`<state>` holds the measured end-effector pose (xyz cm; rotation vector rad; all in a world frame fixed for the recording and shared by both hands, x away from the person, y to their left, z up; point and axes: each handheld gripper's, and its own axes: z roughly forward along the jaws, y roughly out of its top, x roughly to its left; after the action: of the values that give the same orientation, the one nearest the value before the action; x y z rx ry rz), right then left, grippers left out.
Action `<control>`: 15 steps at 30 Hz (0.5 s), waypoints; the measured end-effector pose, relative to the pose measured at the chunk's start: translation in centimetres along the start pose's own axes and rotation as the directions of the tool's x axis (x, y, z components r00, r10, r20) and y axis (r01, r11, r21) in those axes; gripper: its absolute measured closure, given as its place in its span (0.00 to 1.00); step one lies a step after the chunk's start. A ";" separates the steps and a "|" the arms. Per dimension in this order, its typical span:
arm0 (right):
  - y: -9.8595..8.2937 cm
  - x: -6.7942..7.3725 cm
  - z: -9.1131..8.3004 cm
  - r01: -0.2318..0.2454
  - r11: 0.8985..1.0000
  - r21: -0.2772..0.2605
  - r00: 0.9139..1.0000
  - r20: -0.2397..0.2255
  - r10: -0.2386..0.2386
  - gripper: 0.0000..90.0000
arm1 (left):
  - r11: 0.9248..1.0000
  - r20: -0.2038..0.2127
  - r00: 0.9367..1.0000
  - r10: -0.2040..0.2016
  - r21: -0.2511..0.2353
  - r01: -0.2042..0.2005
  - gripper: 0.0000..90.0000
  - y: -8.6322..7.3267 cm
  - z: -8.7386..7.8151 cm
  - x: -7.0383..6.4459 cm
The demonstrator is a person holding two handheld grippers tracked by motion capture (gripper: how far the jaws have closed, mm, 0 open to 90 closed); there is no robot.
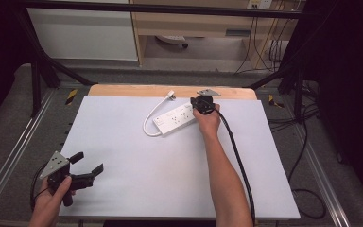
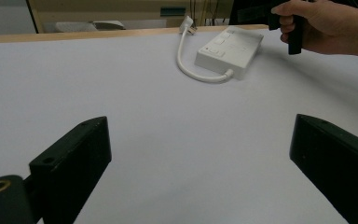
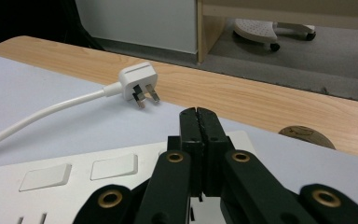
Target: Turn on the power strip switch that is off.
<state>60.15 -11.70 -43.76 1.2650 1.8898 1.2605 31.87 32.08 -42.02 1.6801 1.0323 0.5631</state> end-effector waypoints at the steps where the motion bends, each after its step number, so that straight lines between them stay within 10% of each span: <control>1: 0.1 0.1 0.1 0.003 1.000 0.000 1.000 -0.003 -0.003 1.00 | 1.000 0.000 1.000 0.000 -0.001 0.000 0.06 0.0 0.0 0.0; 15: -0.1 0.8 0.6 0.013 1.000 0.013 1.000 -0.009 -0.013 1.00 | 1.000 0.001 1.000 -0.002 -0.005 0.002 0.06 0.0 0.0 0.0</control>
<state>60.28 -10.74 -44.10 1.2535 1.9124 1.2515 31.90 32.07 -42.03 1.6741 1.0309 0.5626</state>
